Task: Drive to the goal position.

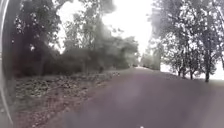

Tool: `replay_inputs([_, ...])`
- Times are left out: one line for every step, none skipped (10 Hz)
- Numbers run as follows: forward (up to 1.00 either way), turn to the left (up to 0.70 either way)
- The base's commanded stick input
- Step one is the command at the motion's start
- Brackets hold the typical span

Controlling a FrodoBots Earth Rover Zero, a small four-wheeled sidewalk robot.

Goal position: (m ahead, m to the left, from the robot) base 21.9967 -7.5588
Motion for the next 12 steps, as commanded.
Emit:
replay_inputs([0.70, -0.34])
replay_inputs([0.70, -0.34])
replay_inputs([0.70, -0.26])
replay_inputs([0.70, -0.18])
replay_inputs([0.70, -0.09])
replay_inputs([0.70, -0.01])
replay_inputs([0.70, 0.01])
replay_inputs([0.70, -0.01])
replay_inputs([0.70, -0.09])
replay_inputs([0.70, -0.17])
replay_inputs([0.70, -0.25])
replay_inputs([0.70, -0.33])
